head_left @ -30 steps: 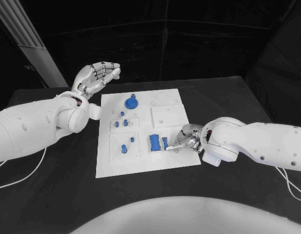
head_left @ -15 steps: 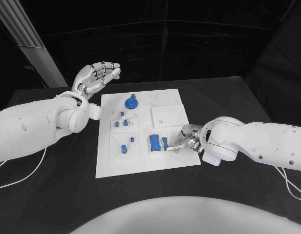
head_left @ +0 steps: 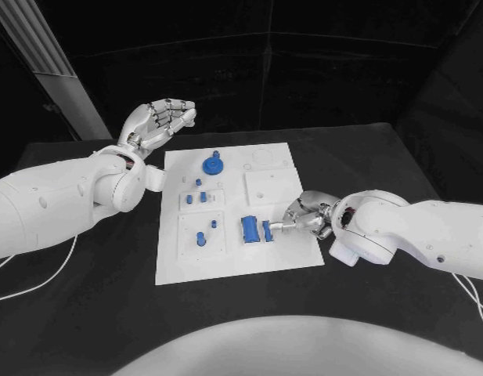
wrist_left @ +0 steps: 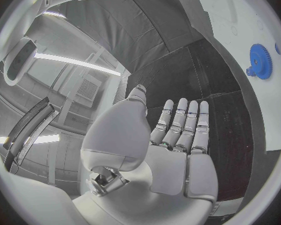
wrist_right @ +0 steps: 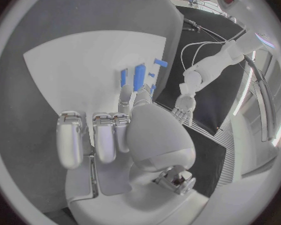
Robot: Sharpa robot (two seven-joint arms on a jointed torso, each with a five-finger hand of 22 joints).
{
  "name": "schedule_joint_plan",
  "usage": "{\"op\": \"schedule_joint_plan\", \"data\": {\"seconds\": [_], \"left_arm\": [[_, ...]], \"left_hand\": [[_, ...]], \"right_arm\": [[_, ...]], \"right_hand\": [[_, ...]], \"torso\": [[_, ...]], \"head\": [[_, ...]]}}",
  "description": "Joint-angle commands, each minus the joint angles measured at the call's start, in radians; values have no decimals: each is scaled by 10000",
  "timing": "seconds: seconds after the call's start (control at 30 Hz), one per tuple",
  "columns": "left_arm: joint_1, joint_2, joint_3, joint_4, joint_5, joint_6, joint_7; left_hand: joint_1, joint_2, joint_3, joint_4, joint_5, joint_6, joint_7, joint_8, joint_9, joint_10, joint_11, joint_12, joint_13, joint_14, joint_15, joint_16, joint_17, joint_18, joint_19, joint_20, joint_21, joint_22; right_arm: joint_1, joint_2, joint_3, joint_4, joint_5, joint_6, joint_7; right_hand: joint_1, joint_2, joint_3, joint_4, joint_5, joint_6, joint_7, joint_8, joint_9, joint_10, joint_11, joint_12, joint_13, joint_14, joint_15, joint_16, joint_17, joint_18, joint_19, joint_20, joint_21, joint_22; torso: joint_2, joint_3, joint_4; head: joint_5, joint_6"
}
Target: Assemble the parts on the task board
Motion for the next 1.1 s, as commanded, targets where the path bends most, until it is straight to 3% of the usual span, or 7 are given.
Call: {"op": "schedule_joint_plan", "data": {"seconds": [0.03,0.2,0.37,0.67,0.9,0.93,1.1], "left_arm": [[-8,25,6,25,17,61,1531],[-114,12,6,184,17,-5,1736],[-219,-53,6,457,17,-80,2034],[-383,-107,8,850,27,-147,2585],[-437,-115,8,988,321,-242,2892],[-447,-101,0,944,83,-142,0],[-545,-166,148,1143,167,-446,-98]], "left_hand": [[-1,115,-49,13,62,-43,1194,64,-16,-49,-13,41,-15,15,-17,42,-11,-166,-30,-1,-51,9],[-102,149,-126,29,55,-100,1206,59,-23,-130,1,42,-23,-13,-12,62,-78,-162,-15,0,-44,8],[-337,217,-260,32,27,-209,1235,65,-26,-289,34,43,-27,-100,11,91,-194,-175,-44,1,-49,-50],[-703,245,-443,26,-239,-411,1276,132,-18,-537,87,91,-20,-422,81,136,-381,-203,-224,-12,-94,-243],[-731,187,-431,20,-246,-562,1298,224,-7,-727,116,157,-12,-842,103,171,-455,-191,-740,-24,-209,-742],[-4338,-325,96,-854,-1025,-1856,-518,-1295,-688,-1927,-666,-1831,-666,-1402,-638,-2368,-1131,-372,-1831,-887,-832,-2596],[-5664,-325,259,-1152,-1338,-2378,-532,-1792,-688,-2397,-931,-2473,-666,-1670,-906,-3231,-1131,-488,-2226,-1210,-832,-3263]], "right_arm": [[157,-70,17,84,1379,-2701,3403],[331,121,22,-194,3672,-3863,6751],[376,532,22,-589,4869,-3808,8637],[387,1337,18,-1267,5739,-2700,10096],[386,1571,17,-1511,5915,-2447,10356],[368,1542,12,-1462,5460,-2850,9629],[283,1536,155,-1492,5765,-3011,9544]], "right_hand": [[133,113,-102,11,57,-226,64,-240,-126,1257,-99,-63,513,1052,-33,25,2635,-150,1072,-52,33,2634],[-54,196,-236,33,275,-1023,526,-1255,-854,1257,270,-63,513,1052,382,25,2635,-48,832,272,-351,2482],[-1278,327,-796,-195,82,-2677,1314,-2152,-1799,-3634,1034,-4411,-2523,-3442,1108,-4159,-2720,1480,-4904,935,-8765,-1029],[-4095,-862,-198,126,-218,-6060,1677,-3195,-3039,-9714,2703,-11870,-8642,-9911,2985,-10474,-7822,917,-8861,2084,-14113,-4973],[-5458,-2295,2074,142,-201,-7572,1389,-3109,-3356,-11218,2235,-12348,-9410,-11885,2641,-11141,-8513,742,-11241,2289,-15191,-7344],[-7883,-1782,2261,-754,-690,-8093,706,-4227,-4567,-12083,1664,-13371,-11085,-12557,2133,-12495,-9831,-150,-11937,1522,-15675,-8693],[-11193,-1782,3154,-1944,-690,-9617,-272,-5550,-6187,-13450,178,-14746,-13444,-13786,857,-14317,-11692,-150,-13513,483,-15675,-11250]], "torso": [[-17,-11,31],[-29,6,5],[-36,1,-16],[-74,26,4],[-44,4,-22],[-67,13,0],[-134,35,34]], "head": [[-18,2],[141,2],[274,2],[510,292],[670,1034],[607,781],[611,934]]}}
